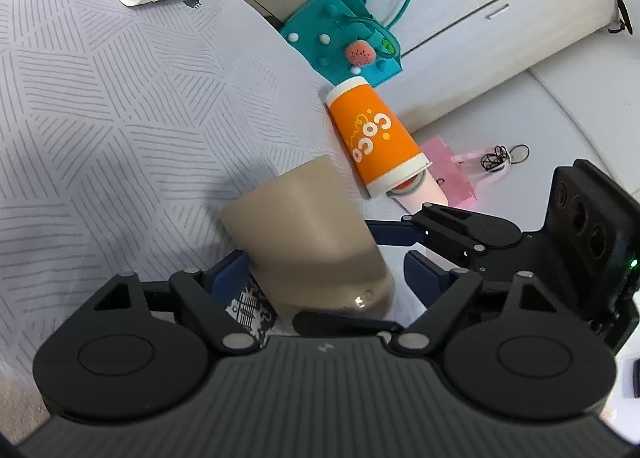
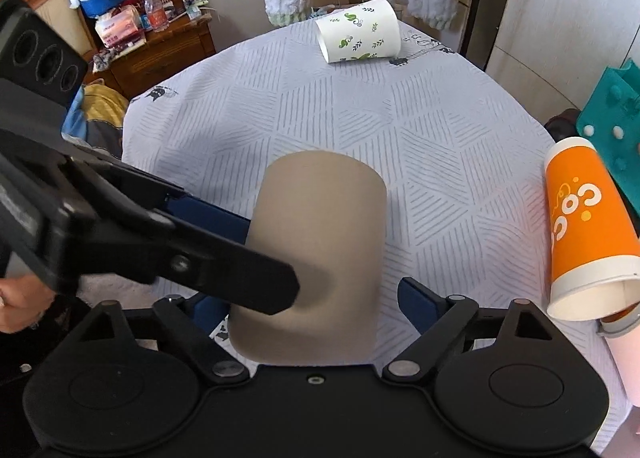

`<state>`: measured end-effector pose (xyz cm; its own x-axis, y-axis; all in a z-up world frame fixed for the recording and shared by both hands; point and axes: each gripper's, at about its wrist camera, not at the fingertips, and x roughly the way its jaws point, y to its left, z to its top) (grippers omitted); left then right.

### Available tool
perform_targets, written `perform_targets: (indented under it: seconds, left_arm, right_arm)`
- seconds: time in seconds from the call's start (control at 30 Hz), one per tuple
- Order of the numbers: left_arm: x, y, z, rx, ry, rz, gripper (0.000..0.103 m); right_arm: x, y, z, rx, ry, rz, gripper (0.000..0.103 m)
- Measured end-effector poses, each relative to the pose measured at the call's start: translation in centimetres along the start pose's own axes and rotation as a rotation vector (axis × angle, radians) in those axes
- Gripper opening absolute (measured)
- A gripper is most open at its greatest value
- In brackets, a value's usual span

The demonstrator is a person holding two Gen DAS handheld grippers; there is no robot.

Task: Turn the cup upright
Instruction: 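Rotate the right gripper to stand the beige tumbler upright on the table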

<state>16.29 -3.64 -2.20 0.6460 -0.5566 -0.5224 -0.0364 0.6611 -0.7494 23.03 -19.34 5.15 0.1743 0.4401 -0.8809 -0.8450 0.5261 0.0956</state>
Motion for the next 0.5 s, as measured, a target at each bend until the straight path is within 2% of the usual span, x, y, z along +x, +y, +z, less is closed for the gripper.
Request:
perform_targets:
  seconds: [0.07, 0.27, 0.37, 0.5]
  left_arm:
    - [0.4, 0.2, 0.0, -0.008, 0.005, -0.004, 0.083]
    - [2.1, 1.2, 0.2, -0.058, 0.039, -0.020, 0.085]
    - [2.2, 1.0, 0.1, -0.031, 0.012, -0.021, 0.084]
    - [1.8, 1.3, -0.1, 0.053, -0.063, -0.040, 0.083]
  right_arm:
    - [0.1, -0.4, 0.1, 0.016, -0.002, 0.019, 0.084]
    - [0.6, -0.7, 0.4, 0.030, 0.014, 0.035, 0.083]
    - [0.5, -1.0, 0.3, 0.043, 0.004, 0.042, 0.083]
    - [0.4, -1.1, 0.2, 0.067, -0.047, 0.014, 0.083]
